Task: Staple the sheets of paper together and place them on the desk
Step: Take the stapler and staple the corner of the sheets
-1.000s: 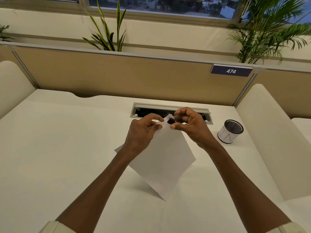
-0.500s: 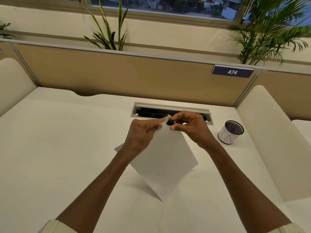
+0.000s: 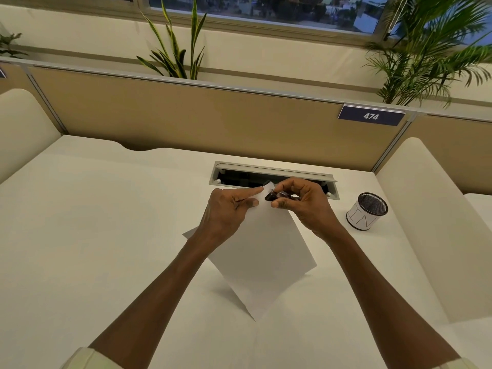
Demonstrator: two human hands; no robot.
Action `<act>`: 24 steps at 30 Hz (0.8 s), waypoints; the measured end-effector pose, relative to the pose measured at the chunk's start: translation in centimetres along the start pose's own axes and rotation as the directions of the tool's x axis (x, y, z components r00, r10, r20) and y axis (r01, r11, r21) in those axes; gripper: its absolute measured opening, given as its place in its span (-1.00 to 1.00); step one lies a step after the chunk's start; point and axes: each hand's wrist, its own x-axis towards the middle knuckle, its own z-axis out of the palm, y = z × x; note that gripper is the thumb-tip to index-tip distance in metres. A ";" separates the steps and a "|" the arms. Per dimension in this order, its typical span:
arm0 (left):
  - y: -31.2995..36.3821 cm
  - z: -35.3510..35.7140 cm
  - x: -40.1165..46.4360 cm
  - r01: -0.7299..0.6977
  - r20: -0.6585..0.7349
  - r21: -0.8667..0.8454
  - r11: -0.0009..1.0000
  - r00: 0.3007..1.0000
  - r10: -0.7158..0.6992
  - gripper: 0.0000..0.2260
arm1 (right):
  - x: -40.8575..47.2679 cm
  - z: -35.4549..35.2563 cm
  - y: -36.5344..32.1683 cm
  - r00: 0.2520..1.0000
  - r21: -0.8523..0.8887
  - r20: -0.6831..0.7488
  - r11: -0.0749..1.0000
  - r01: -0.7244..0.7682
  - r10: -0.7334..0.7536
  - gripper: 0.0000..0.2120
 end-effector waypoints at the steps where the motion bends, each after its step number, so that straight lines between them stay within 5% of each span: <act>1: 0.0 0.0 0.0 0.008 0.001 -0.001 1.000 1.000 -0.008 -0.74 | 0.0 0.0 0.1 1.000 -0.003 -0.007 1.000 0.000 0.000 -0.80; 16: 0.2 -0.2 -0.2 0.034 -0.026 -0.015 0.999 0.999 -0.034 -0.75 | -0.4 -0.2 1.1 0.994 0.131 -0.101 0.991 -0.035 0.049 -0.85; 24: 0.6 -0.8 -0.3 0.021 -0.034 0.012 1.000 0.999 -0.021 -0.71 | -0.8 -0.2 1.7 0.979 0.278 -0.111 0.951 -0.136 0.173 -0.54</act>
